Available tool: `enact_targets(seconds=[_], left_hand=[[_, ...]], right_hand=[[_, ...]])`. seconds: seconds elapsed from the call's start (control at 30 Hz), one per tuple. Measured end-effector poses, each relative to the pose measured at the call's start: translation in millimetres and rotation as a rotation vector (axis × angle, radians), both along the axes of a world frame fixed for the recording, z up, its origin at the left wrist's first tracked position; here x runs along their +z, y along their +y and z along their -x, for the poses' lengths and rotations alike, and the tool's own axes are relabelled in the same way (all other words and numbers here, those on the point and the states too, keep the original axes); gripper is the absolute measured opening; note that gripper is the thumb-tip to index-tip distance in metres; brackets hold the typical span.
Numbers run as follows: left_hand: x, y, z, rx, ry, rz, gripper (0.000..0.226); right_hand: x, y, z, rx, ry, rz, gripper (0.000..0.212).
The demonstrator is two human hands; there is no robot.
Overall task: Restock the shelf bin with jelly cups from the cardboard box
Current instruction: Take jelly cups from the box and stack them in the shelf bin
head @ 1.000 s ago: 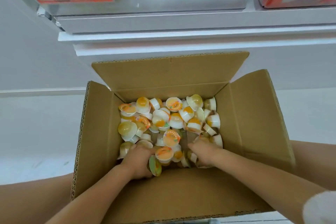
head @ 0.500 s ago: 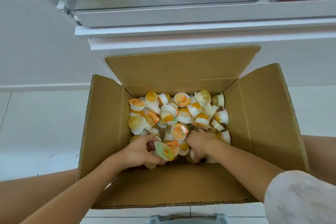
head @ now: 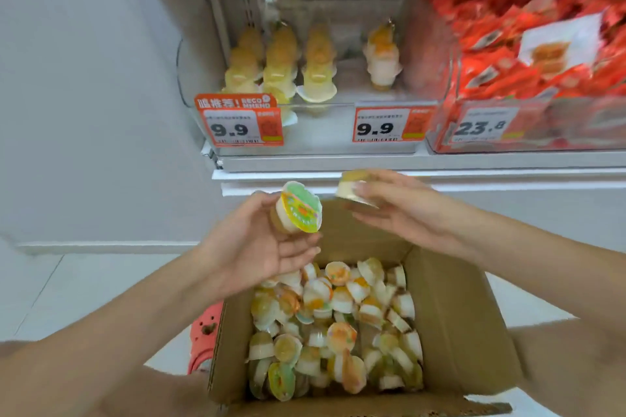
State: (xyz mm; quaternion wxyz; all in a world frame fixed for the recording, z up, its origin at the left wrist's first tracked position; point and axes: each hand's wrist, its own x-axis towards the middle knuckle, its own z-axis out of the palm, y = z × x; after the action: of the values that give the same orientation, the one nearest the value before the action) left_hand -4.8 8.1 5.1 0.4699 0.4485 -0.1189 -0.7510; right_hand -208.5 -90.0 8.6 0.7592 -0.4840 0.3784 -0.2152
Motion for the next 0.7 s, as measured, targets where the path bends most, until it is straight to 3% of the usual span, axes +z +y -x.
enact_targets(seconds=[0.1, 0.2, 0.43, 0.7], left_hand=[[29, -13, 12, 0.061, 0.038, 0.027, 0.045], [42, -25, 26, 0.110, 0.099, 0.082, 0.053], [47, -38, 32, 0.180, 0.223, 0.193, 0.058], [46, -35, 28, 0.117, 0.109, 0.206, 0.045]], right_hand=[[44, -4, -5, -0.049, -0.079, 0.303, 0.045], [64, -1, -16, 0.022, -0.023, 0.543, 0.049], [55, -9, -28, 0.070, -0.014, 0.560, 0.049], [54, -18, -23, 0.177, 0.169, 0.771, 0.062]])
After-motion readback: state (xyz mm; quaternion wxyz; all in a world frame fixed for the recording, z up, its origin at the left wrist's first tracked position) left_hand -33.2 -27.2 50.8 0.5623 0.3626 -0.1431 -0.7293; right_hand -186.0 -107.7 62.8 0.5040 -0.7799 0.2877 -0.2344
